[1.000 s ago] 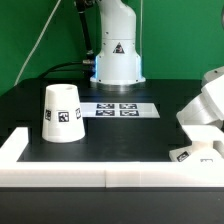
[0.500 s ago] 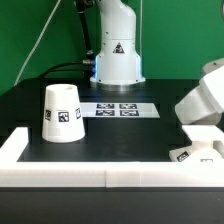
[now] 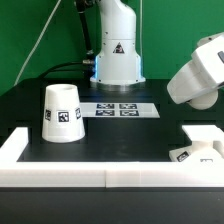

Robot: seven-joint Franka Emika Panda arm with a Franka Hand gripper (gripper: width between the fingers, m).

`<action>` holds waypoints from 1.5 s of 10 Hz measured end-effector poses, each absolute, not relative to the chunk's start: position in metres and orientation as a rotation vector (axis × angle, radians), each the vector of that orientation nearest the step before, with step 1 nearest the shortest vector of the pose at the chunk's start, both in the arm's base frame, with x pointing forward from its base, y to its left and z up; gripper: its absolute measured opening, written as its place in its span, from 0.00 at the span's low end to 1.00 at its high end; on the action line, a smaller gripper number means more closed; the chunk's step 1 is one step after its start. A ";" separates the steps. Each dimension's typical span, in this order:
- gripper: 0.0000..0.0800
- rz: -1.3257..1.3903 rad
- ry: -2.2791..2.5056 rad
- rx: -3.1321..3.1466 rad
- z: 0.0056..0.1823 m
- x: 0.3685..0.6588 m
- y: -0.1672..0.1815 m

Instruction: Assemble lamp

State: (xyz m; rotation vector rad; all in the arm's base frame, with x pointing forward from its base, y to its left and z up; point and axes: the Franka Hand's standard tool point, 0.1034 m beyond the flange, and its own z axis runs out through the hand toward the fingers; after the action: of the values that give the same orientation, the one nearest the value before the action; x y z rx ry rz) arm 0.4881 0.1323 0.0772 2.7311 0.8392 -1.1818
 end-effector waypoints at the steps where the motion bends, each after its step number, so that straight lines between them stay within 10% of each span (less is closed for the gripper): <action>1: 0.72 -1.039 0.849 2.796 0.077 0.499 0.129; 15: 0.72 0.189 0.798 3.043 0.131 0.573 0.100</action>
Offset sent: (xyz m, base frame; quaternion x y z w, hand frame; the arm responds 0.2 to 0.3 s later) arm 0.0236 -0.0179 0.0332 0.0235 0.0829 0.0111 0.9962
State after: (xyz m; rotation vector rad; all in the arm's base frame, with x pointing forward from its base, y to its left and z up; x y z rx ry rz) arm 0.5733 0.0999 0.1305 3.0434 0.7979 0.1887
